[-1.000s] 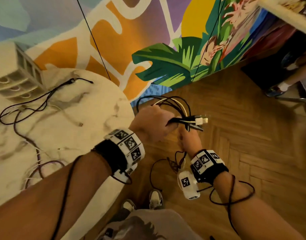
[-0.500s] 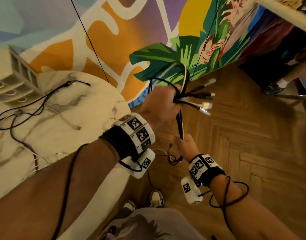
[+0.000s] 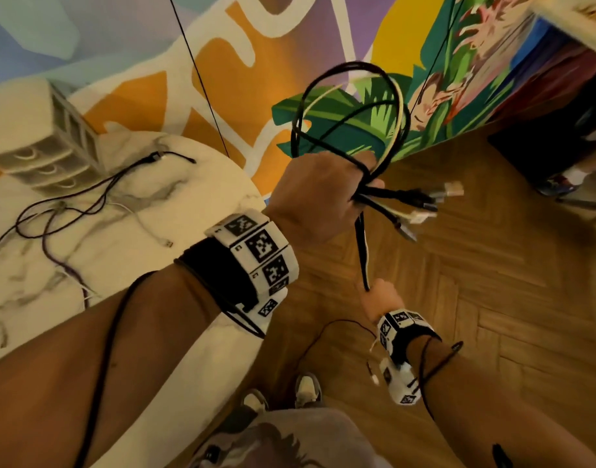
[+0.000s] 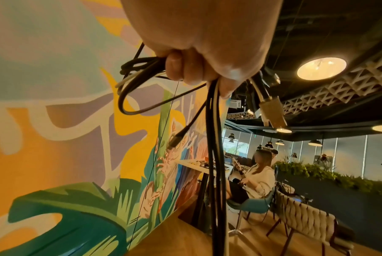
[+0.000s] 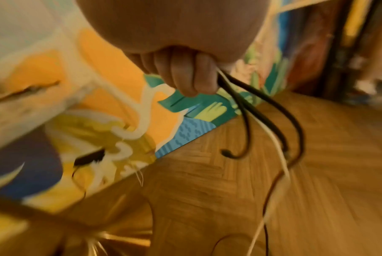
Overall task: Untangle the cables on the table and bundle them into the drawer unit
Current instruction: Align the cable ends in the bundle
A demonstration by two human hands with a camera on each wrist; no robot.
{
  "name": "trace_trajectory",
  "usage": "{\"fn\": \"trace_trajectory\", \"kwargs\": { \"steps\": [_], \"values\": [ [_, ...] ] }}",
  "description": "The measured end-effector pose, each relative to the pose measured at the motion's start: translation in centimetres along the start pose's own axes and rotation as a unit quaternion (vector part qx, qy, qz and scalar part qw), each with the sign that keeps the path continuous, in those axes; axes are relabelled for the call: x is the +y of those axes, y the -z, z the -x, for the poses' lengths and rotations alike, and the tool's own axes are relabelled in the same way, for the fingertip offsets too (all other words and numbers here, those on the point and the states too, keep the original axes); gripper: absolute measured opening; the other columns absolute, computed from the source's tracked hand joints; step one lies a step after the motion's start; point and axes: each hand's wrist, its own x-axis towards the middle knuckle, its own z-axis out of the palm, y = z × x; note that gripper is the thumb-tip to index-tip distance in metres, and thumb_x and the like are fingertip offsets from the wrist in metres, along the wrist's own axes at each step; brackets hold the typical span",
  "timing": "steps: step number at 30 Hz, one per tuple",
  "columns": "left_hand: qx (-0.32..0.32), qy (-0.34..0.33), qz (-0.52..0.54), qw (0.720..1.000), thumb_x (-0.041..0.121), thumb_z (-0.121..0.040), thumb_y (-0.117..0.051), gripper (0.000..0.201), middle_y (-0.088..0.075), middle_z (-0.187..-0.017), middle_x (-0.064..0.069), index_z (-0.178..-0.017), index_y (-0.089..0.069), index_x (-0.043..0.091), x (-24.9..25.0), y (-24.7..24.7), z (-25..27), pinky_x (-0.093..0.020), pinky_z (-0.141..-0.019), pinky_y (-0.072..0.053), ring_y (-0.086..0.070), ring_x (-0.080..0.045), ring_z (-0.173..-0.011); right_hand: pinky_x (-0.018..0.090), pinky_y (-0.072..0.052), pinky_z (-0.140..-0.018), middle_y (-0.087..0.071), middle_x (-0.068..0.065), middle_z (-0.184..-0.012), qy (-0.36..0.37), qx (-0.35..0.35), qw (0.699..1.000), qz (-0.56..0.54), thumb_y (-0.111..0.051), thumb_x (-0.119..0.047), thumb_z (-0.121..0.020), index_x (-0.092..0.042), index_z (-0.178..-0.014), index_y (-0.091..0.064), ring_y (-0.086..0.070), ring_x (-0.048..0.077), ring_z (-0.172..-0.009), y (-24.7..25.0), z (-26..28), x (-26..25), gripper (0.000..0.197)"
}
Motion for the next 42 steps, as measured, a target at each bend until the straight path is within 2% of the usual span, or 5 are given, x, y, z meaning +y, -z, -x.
{"fn": "trace_trajectory", "kwargs": {
  "steps": [7,15,25,35,42],
  "values": [
    [-0.038,0.080,0.025,0.996,0.028,-0.091,-0.057,0.015,-0.065,-0.069,-0.004,-0.092,-0.061,0.013,-1.6,-1.7,1.4,-0.030,-0.055,-0.040,-0.062,-0.031,-0.067,0.028,-0.045,-0.061,-0.057,0.000,-0.075,0.031,-0.079,0.975,0.204,-0.051,-0.037,-0.088,-0.016,-0.091,-0.062,-0.061,0.025,-0.077,1.0,-0.1,-1.8,0.025],
    [-0.086,0.164,0.091,0.979,0.016,-0.084,-0.061,0.009,-0.062,-0.072,-0.003,-0.092,-0.057,0.013,-1.7,-4.6,2.6,-0.029,-0.056,-0.038,-0.061,-0.028,-0.070,0.024,-0.048,-0.087,-0.063,-0.007,-0.105,0.290,0.025,0.910,-0.294,-0.068,-0.021,-0.083,-0.020,-0.109,-0.058,-0.060,0.002,-0.097,4.1,3.7,-8.8,0.027],
    [-0.044,0.227,0.187,0.955,0.026,-0.093,-0.056,0.015,-0.049,-0.058,0.012,-0.081,-0.062,0.019,-3.8,-2.0,3.4,-0.018,-0.048,-0.027,-0.044,-0.002,-0.050,0.036,-0.036,-0.058,-0.046,0.003,-0.058,0.144,0.097,0.955,-0.241,-0.043,-0.039,-0.097,-0.016,-0.058,-0.043,-0.043,0.020,-0.054,5.0,1.2,-5.7,0.046],
    [-0.030,0.347,0.455,0.820,0.034,-0.095,-0.050,0.054,-0.027,-0.043,0.002,-0.045,-0.032,0.024,-3.0,-1.6,2.5,-0.035,-0.047,-0.017,-0.023,-0.016,-0.039,0.039,-0.043,-0.099,-0.049,0.007,-0.131,-0.001,-0.022,0.997,-0.070,-0.060,-0.023,-0.089,-0.012,-0.129,-0.048,-0.049,0.027,-0.121,-0.4,-0.8,2.4,0.044],
    [-0.099,0.381,0.405,0.826,0.011,-0.085,-0.062,0.015,-0.049,-0.062,0.000,-0.072,-0.056,0.011,0.0,-5.3,6.5,-0.018,-0.055,-0.040,-0.047,-0.004,-0.053,0.031,-0.049,-0.090,-0.066,0.005,-0.109,0.246,-0.280,0.752,-0.544,-0.055,-0.029,-0.078,-0.003,-0.127,-0.049,-0.061,0.019,-0.103,5.8,7.2,-7.0,0.056]
  ]
}}
